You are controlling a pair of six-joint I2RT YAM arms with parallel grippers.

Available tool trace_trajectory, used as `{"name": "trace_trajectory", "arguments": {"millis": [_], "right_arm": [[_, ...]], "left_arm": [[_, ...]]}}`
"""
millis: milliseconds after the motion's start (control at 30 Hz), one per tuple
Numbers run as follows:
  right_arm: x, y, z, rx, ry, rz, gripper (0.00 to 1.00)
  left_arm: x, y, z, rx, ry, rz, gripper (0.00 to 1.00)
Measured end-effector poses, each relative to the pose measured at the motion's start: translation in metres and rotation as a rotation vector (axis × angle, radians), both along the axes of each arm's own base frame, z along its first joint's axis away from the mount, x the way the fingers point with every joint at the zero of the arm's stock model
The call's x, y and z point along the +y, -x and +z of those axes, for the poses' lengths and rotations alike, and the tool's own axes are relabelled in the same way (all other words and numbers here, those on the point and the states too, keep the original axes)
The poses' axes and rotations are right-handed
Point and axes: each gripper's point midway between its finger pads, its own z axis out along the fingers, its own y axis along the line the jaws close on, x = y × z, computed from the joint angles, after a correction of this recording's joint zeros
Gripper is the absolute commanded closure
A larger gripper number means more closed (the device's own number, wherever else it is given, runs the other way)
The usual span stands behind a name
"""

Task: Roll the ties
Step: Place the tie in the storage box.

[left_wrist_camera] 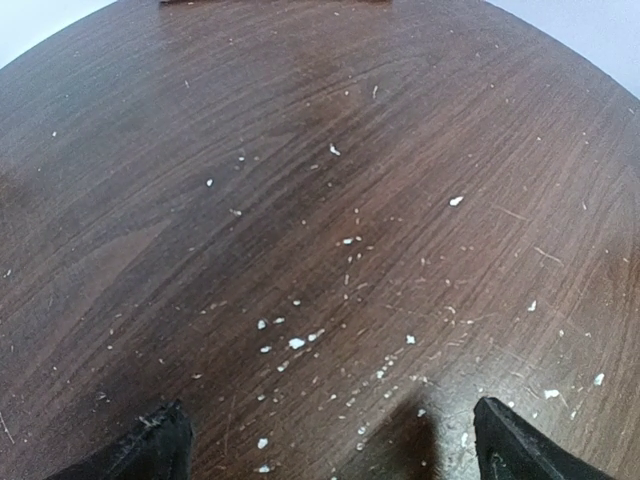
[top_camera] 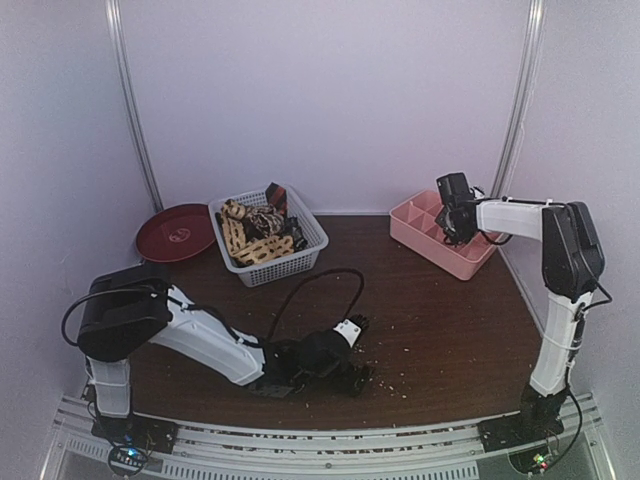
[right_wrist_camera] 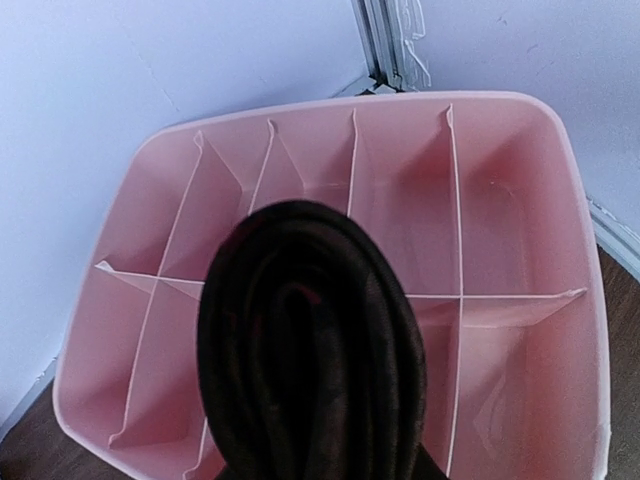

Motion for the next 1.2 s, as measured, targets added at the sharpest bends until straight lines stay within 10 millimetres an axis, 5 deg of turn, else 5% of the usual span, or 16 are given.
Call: {"name": "trace_trajectory", "arguments": {"millis": [767,1200], "right_arm": [[-0.002,0.005,-0.045,0.069,-0.119,-0.037,0.73],[-0.014,0.051,-0.052,0.149,-0.101,-0.051,0.72]], "left_arm": [[-0.004,0.002,-0.005,0.031,-0.014,-0.007,0.02],[-0.009,0.006,-0.003,0.054,0.001,-0.020,0.02]]}}
